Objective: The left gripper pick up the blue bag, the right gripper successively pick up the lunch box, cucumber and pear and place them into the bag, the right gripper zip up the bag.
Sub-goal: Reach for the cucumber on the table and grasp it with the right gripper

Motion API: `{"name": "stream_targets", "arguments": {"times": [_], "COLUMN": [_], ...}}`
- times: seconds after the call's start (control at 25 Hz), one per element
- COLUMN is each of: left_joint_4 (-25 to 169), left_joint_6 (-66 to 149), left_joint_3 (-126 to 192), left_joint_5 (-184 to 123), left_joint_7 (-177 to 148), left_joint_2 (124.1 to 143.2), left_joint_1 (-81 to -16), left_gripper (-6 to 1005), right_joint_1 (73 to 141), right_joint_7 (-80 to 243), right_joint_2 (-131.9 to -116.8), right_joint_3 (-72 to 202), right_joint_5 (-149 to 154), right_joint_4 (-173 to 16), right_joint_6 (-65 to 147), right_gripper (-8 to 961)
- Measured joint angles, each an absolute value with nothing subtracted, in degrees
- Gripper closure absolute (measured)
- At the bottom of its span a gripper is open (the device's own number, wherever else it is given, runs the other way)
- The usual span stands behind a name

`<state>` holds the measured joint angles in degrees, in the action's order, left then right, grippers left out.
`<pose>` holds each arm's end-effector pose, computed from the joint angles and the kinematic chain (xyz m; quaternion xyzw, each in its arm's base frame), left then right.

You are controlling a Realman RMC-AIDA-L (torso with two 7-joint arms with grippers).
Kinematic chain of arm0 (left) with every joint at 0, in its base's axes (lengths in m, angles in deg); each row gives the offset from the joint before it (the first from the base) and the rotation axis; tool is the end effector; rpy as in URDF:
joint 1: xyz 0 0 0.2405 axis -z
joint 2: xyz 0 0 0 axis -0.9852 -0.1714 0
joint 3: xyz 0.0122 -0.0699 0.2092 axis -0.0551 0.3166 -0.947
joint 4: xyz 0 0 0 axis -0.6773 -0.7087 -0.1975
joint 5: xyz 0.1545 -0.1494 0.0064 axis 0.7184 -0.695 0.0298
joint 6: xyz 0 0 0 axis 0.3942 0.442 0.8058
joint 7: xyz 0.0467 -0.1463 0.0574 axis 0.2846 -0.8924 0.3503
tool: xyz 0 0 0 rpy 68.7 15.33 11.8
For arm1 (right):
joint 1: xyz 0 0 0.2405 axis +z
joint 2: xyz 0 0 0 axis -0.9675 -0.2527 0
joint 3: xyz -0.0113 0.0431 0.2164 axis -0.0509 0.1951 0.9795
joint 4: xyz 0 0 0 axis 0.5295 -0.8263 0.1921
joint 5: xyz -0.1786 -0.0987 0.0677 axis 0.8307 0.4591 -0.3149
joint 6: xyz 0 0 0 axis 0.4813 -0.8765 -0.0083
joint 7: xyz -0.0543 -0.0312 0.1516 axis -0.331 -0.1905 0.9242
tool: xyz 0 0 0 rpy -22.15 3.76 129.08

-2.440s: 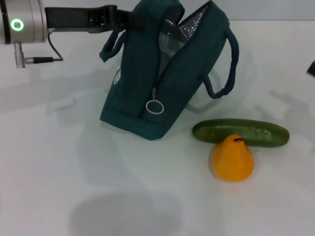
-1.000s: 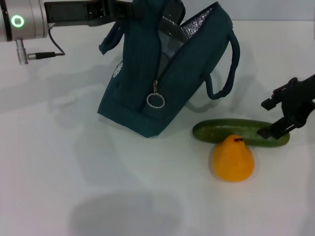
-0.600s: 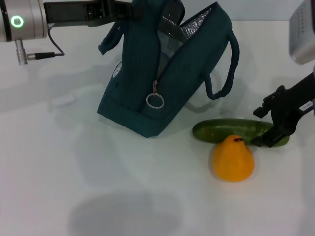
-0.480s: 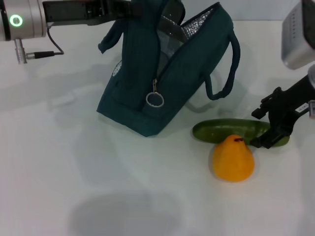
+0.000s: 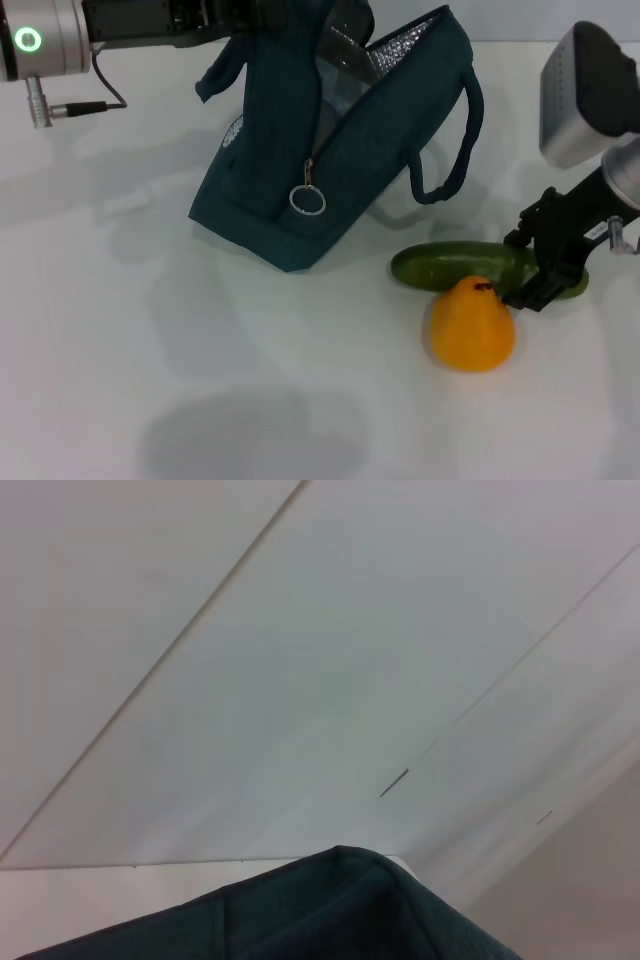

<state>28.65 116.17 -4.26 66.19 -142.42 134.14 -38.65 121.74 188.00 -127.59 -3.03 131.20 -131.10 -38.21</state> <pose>-0.1519 0.4023 0.0508 -0.8309 -0.4550 -0.3067 0.0916 0.1653 0.3660 -0.0178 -0.9759 0.0672 -0.2019 0.0480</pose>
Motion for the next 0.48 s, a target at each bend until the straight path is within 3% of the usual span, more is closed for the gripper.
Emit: {"name": "stream_targets", "arguments": {"times": [0.48], "left_joint_4": [28.72], "left_joint_6": [116.35], "left_joint_3": [-4.26], "left_joint_5": [66.03], "left_joint_7": [-142.40], "left_joint_2": [134.14], "left_joint_1": [-39.19], "left_gripper": [937], "right_joint_1": [121.86], "right_joint_7": [189.99], "right_joint_2": [-127.49], "right_joint_3": [-7.27], "right_joint_5": [131.47], "right_joint_4": [-131.16], "right_joint_6": [-36.68], "right_gripper": [220]}}
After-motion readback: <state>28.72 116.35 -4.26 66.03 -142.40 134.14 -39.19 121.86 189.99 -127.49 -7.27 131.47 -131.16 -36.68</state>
